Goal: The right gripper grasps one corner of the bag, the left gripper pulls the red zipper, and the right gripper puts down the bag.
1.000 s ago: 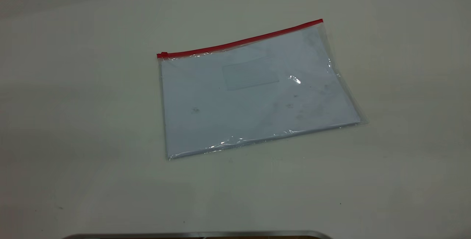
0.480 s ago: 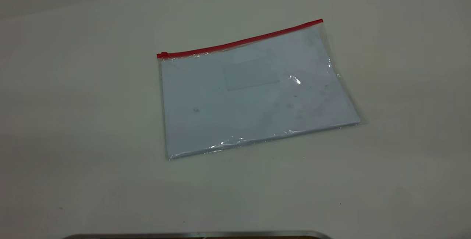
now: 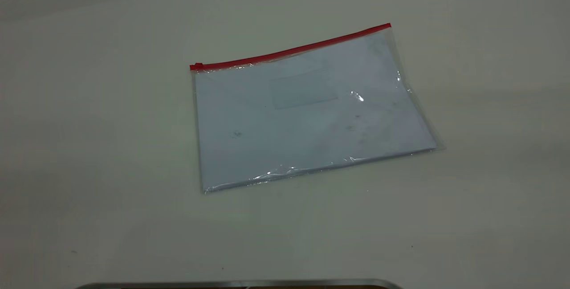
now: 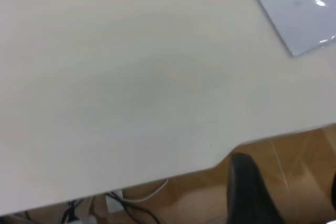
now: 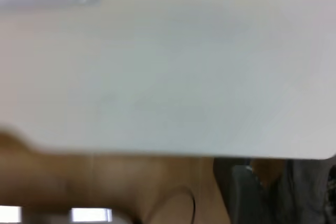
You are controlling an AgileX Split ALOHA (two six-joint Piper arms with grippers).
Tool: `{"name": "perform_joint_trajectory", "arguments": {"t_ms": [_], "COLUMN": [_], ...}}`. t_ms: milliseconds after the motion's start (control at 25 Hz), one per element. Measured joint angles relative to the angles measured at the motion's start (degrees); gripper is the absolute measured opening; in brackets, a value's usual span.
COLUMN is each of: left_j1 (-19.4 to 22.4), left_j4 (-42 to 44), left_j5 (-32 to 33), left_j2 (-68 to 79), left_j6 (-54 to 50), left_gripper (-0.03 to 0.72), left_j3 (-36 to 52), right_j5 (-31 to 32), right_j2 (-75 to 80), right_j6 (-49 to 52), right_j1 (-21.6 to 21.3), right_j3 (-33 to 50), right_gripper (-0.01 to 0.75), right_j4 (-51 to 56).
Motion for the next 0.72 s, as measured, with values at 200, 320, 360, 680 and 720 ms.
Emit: {"name": "perform_joint_trajectory", "arguments": {"t_ms": [200, 320, 360, 680, 720], "left_j1": [0.00, 0.00, 0.00, 1.58, 1.94], "left_j4": [0.00, 0.00, 0.00, -0.05, -0.05], "left_j5": [0.06, 0.13, 0.13, 0.85, 0.90], "left_j2": [-2.84, -6.26, -7.45, -8.42, -8.42], "left_j6": [0.00, 0.05, 0.05, 0.05, 0.05], "left_gripper": [0.447, 0.447, 0.447, 0.447, 0.447], "left_j3": [0.00, 0.00, 0.00, 0.00, 0.00], "right_j5": [0.67, 1.01, 1.07, 1.49, 1.49], "right_j2": [-12.51, -19.20, -21.23, -23.09, -23.09], "right_j6": [0.00, 0.00, 0.00, 0.00, 0.00], "right_j1": [-4.06, -4.06, -4.06, -4.06, -4.06], "right_j3": [0.00, 0.00, 0.00, 0.00, 0.00], "right_gripper": [0.383, 0.383, 0.383, 0.383, 0.383], "right_j4": [0.00, 0.00, 0.00, 0.00, 0.00]}}
